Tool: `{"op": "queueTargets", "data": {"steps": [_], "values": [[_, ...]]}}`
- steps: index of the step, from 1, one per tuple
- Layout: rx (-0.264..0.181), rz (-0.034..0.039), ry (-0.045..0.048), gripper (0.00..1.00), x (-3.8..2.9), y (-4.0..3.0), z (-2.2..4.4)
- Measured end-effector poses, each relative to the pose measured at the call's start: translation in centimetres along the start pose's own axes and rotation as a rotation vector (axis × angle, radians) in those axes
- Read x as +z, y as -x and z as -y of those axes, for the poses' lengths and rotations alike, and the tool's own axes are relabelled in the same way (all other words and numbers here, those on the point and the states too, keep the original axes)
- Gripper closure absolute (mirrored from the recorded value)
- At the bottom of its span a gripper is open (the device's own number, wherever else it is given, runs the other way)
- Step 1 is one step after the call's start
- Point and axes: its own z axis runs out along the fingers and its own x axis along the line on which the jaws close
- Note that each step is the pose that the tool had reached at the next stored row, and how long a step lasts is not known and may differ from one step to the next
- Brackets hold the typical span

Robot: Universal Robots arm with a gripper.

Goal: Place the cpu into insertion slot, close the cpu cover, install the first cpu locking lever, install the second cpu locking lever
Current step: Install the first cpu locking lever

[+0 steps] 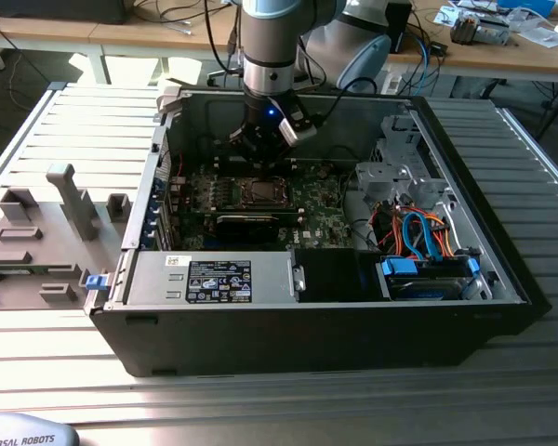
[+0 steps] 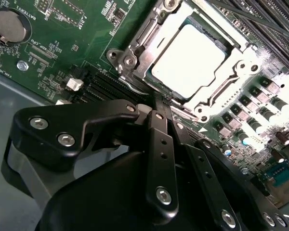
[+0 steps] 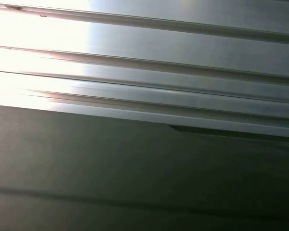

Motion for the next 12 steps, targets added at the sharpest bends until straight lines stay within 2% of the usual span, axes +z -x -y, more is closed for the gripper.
{"op": "queueTargets", "data": {"steps": [12], "values": [[0.0, 0.0002, 0.0001, 0.89, 0.03, 1.03, 0.11]]}}
